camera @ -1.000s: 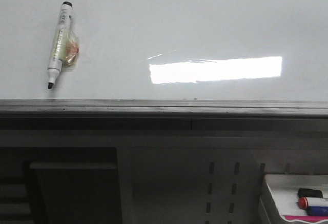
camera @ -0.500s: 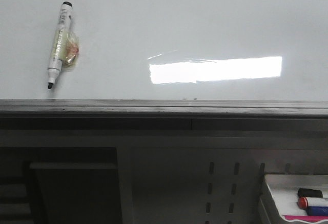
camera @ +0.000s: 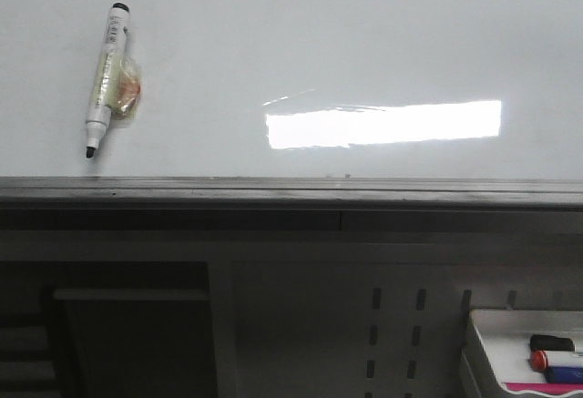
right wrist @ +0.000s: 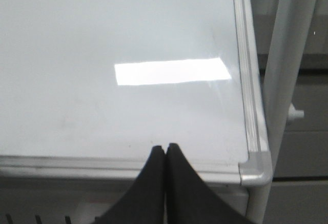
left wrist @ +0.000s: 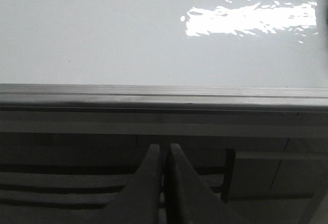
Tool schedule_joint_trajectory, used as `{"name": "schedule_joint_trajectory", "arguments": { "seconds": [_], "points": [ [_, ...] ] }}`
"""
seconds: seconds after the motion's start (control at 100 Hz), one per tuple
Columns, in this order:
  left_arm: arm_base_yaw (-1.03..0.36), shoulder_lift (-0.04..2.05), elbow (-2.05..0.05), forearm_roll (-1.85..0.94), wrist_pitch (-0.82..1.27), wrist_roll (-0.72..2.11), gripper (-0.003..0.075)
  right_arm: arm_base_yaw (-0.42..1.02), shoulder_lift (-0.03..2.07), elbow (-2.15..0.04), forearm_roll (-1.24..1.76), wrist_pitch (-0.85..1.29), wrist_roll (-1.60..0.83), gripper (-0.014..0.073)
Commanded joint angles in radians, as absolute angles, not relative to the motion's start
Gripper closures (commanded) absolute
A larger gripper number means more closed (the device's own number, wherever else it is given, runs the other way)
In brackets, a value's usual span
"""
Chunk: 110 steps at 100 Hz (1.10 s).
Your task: Write number 4 on whiteboard
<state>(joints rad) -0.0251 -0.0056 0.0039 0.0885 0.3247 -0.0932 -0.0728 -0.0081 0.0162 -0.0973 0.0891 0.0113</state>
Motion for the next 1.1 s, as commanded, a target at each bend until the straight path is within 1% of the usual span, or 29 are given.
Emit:
{"name": "schedule_joint_trajectory", "arguments": {
  "seconds": [0.0,0.07,0.34,0.42,0.57,0.68,0.79,0.96,1.09],
  "points": [
    [-0.032,-0.03,0.039,0.092,0.247,-0.092,0.0741,-0.079,-0.025,0.035,-0.112,-0.052,0.012,0.0658],
    [-0.032,-0.03,0.039,0.092,0.246,-0.092,0.0741,-0.079,-0.025,0.035,-0.112,-0.046,0.012,0.0658],
    [-0.032,-0.03,0.039,0.096,0.225,-0.092,0.0741,-0.079,-0.025,0.035,-0.112,0.098,0.012,0.0658],
    [-0.032,-0.03,0.039,0.096,0.213,-0.092,0.0741,-0.079,-0.02,0.035,-0.112,0.103,0.012,0.0658],
    [-0.032,-0.03,0.032,0.092,0.149,-0.092,0.0741,-0.079,0.019,0.017,-0.088,0.109,0.012,0.0658],
    [-0.032,-0.027,-0.004,0.09,0.176,-0.094,0.0741,-0.079,0.072,-0.021,-0.028,0.144,0.012,0.0658],
    [-0.032,0.023,-0.068,0.09,0.232,-0.094,0.0741,-0.079,0.156,-0.07,0.036,0.17,0.012,0.0658],
    [-0.032,0.16,-0.174,0.101,0.231,-0.094,0.0741,-0.079,0.302,-0.168,0.038,0.205,0.012,0.0658],
    [-0.032,0.233,-0.216,0.094,0.232,-0.094,0.074,-0.079,0.355,-0.181,0.038,0.106,0.012,0.0658]
  ]
}}
